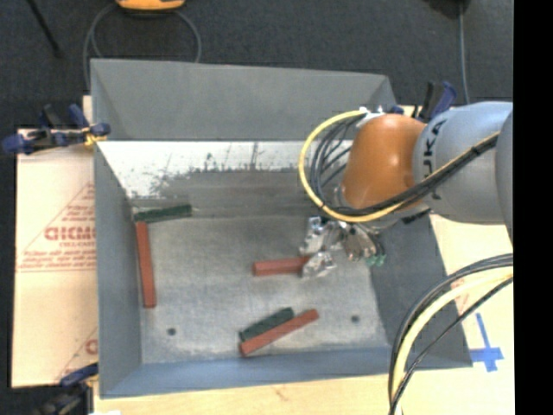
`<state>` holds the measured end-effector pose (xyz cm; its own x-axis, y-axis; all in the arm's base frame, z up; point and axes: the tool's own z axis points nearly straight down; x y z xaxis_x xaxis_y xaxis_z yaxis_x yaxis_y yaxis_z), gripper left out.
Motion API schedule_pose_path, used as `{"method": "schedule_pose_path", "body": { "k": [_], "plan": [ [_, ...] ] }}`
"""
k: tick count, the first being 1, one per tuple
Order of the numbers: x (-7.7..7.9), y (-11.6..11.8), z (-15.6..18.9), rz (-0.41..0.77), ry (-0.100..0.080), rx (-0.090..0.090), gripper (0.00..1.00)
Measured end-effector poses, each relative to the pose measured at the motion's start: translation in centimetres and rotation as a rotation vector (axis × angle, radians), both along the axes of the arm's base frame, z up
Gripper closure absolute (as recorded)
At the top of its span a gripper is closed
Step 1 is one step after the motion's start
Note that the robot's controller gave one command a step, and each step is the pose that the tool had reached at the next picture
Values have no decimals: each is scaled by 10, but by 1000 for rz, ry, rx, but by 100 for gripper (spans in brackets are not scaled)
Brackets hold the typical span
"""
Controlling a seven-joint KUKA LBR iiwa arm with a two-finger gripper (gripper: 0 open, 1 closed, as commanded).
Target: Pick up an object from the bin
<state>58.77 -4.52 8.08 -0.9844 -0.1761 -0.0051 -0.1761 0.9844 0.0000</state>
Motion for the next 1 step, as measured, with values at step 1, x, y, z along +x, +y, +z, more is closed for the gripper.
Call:
{"method": "schedule_pose_path", "body": {
  "k": [1],
  "plan": [
    [-12,8,160,44,-6,-2,100]
  ]
}}
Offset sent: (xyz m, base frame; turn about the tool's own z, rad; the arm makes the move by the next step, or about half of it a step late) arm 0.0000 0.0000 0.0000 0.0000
